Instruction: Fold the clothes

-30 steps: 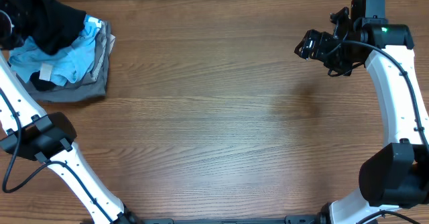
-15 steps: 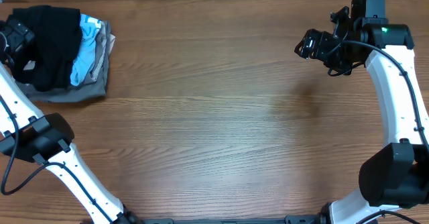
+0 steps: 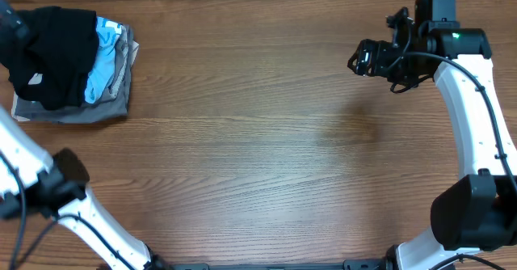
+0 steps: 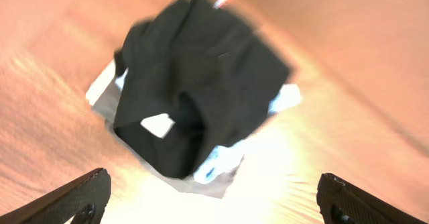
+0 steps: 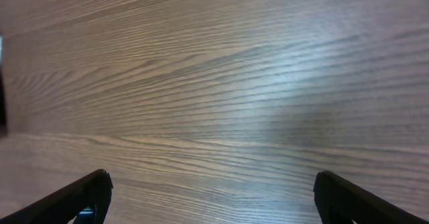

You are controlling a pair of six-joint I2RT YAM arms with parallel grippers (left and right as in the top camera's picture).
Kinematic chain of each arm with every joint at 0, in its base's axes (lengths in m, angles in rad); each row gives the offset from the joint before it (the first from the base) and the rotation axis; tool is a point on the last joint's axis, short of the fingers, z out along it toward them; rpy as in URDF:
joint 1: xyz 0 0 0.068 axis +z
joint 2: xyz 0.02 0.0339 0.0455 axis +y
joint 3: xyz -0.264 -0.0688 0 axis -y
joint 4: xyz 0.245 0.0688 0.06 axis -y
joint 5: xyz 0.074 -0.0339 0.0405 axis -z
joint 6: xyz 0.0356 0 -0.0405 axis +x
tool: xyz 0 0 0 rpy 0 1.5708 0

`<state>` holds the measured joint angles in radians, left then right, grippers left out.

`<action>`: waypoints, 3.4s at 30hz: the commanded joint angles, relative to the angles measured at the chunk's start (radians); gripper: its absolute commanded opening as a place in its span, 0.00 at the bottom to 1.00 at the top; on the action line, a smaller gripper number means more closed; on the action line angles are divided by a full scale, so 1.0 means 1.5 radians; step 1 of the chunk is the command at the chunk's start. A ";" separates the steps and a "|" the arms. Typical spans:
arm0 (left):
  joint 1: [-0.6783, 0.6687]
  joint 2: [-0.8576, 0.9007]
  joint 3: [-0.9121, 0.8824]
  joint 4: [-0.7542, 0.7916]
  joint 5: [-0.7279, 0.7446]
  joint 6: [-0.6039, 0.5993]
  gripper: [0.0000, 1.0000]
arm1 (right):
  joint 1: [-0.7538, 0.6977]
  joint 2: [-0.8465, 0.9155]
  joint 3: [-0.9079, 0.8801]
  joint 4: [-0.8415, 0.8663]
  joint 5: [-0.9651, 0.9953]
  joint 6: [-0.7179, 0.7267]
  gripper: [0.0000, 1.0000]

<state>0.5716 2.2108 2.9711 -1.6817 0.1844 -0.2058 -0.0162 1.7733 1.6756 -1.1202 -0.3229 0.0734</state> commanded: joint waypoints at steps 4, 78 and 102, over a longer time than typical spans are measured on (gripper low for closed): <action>-0.001 -0.116 0.015 -0.005 0.052 0.017 1.00 | 0.010 -0.146 0.095 -0.019 -0.002 -0.027 1.00; -0.001 -0.121 0.014 -0.005 0.050 0.018 1.00 | 0.036 -1.181 -1.112 0.744 0.174 -0.014 1.00; -0.001 -0.121 0.014 -0.005 0.050 0.018 1.00 | 0.036 -1.180 -1.112 0.695 0.170 -0.014 1.00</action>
<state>0.5713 2.0254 2.9906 -1.6878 0.2512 -0.2012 0.0345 0.0128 0.0185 -0.0826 -0.0776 0.0517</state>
